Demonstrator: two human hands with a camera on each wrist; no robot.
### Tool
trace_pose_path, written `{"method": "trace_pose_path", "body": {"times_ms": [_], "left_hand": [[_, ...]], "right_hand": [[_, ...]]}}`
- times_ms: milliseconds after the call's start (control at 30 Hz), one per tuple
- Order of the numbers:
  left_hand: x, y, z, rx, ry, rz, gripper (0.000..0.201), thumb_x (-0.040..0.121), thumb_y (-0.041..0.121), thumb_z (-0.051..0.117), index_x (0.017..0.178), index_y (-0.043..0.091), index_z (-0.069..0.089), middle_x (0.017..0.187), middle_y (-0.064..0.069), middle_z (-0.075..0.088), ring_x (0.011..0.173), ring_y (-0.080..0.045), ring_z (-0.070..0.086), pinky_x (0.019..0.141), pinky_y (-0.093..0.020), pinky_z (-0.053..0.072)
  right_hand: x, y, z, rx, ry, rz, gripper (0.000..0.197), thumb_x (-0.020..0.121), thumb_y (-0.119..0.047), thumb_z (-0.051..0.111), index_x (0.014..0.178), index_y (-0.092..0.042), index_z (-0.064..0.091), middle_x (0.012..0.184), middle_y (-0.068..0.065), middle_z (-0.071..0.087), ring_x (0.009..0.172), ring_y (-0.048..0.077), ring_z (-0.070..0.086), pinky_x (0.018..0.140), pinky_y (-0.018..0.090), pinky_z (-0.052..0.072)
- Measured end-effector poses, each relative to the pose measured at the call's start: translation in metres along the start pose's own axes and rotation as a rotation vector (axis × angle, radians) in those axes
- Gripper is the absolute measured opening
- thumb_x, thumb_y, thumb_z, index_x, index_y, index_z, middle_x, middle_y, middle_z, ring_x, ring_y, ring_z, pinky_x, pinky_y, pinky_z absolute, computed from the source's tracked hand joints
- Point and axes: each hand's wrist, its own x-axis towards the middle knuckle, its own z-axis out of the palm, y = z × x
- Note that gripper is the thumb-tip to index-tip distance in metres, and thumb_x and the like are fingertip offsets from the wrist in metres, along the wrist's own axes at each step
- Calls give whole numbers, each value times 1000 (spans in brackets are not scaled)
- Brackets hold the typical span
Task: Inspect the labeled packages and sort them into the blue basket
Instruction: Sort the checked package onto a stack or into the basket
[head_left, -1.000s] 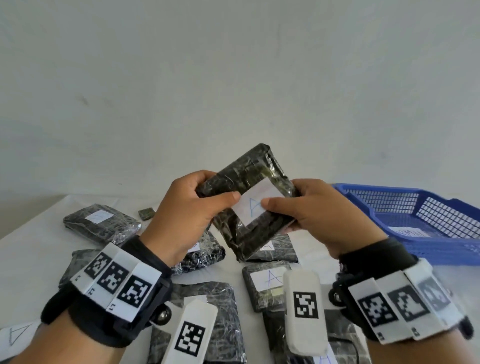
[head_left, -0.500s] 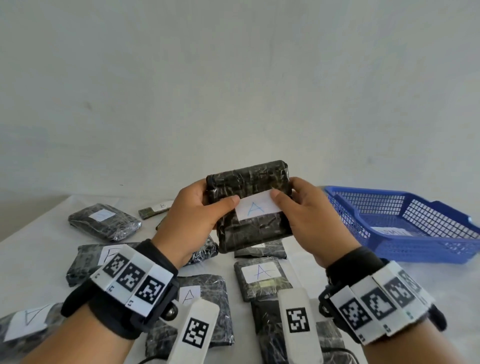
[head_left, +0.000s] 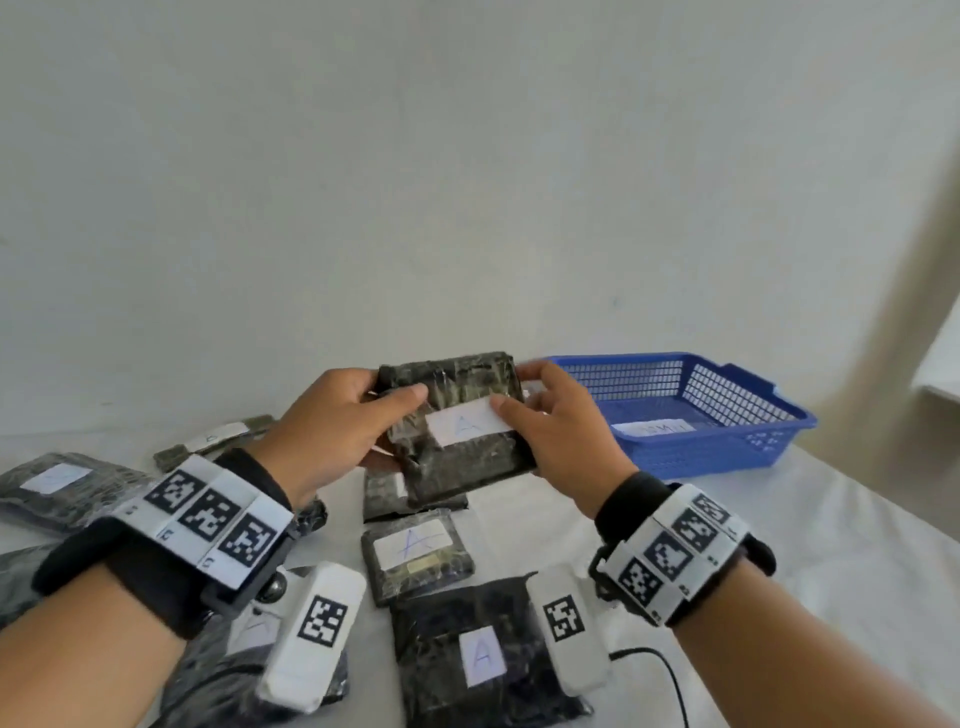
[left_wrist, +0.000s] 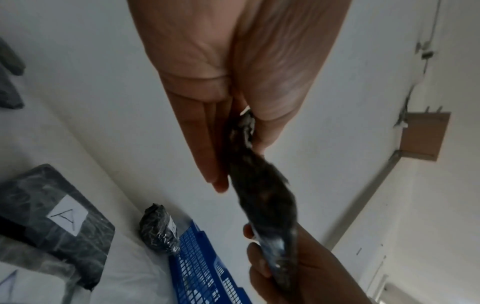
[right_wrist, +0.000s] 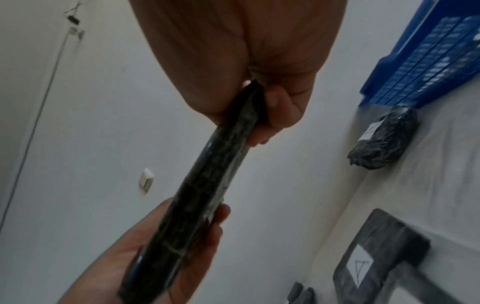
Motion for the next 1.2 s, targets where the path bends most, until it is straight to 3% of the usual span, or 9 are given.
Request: {"method": "trace_pose_path", "body": {"times_ms": [267, 467, 567, 667, 767, 900, 967, 1100, 1200], "left_hand": [[78, 30, 67, -31, -162, -55, 32, 104, 31, 60, 114, 1, 65, 103, -16, 77, 78, -27, 76, 67, -33, 63], [152, 16, 130, 486, -269, 128, 22, 95, 28, 73, 109, 11, 67, 100, -1, 71, 97, -25, 71, 90, -39, 60], [182, 16, 152, 714, -373, 204, 48, 93, 38, 75, 132, 15, 61, 131, -2, 63, 123, -20, 60, 104, -34, 48], [208, 13, 168, 892, -498, 211, 74, 89, 45, 77, 151, 17, 45, 155, -2, 47, 140, -21, 46, 113, -34, 39], [228, 4, 177, 973, -560, 194, 81, 85, 49, 79, 152, 18, 45, 156, -2, 46, 140, -22, 46, 114, -34, 40], [239, -9, 183, 997, -540, 240, 76, 83, 53, 79, 145, 18, 52, 146, -2, 54, 131, -21, 52, 109, -35, 44], [240, -11, 185, 1028, -526, 275, 73, 83, 54, 78, 142, 17, 53, 142, -2, 55, 127, -21, 52, 103, -31, 43], [239, -11, 189, 1074, -516, 313, 70, 86, 50, 78, 140, 14, 52, 139, -4, 54, 125, -21, 52, 97, -28, 41], [237, -10, 191, 1097, -515, 316, 67, 89, 45, 76, 142, 13, 50, 140, -5, 54, 125, -22, 52, 95, -27, 40]], "right_hand": [[71, 2, -138, -142, 208, 107, 8, 96, -12, 72, 94, -20, 70, 80, 10, 65, 59, 20, 56, 43, 25, 49], [181, 51, -228, -288, 240, 384, 28, 96, -17, 73, 113, 5, 69, 97, 22, 69, 88, 35, 65, 75, 44, 57], [219, 82, -249, -390, 202, 457, 17, 92, -10, 75, 106, -6, 66, 120, 22, 70, 96, 33, 67, 88, 44, 60], [242, 108, -248, -651, 164, 505, 15, 95, -12, 73, 107, -11, 62, 117, 16, 66, 104, 32, 65, 97, 42, 57], [252, 111, -238, -1034, 18, 548, 12, 108, -25, 58, 104, -15, 61, 104, 5, 61, 93, 24, 58, 85, 30, 47], [268, 121, -237, -1115, -79, 574, 25, 99, -29, 71, 87, -8, 67, 100, 12, 69, 80, 24, 64, 82, 36, 53], [267, 119, -231, -1128, -112, 595, 29, 97, -32, 75, 103, -6, 65, 111, 13, 66, 93, 31, 64, 92, 40, 53], [262, 114, -214, -1284, -282, 668, 56, 94, -46, 75, 128, -3, 64, 110, 10, 66, 80, 23, 62, 91, 38, 52], [259, 112, -206, -1346, -354, 658, 64, 97, -50, 69, 145, -9, 58, 131, 12, 67, 115, 29, 65, 106, 39, 50]]}}
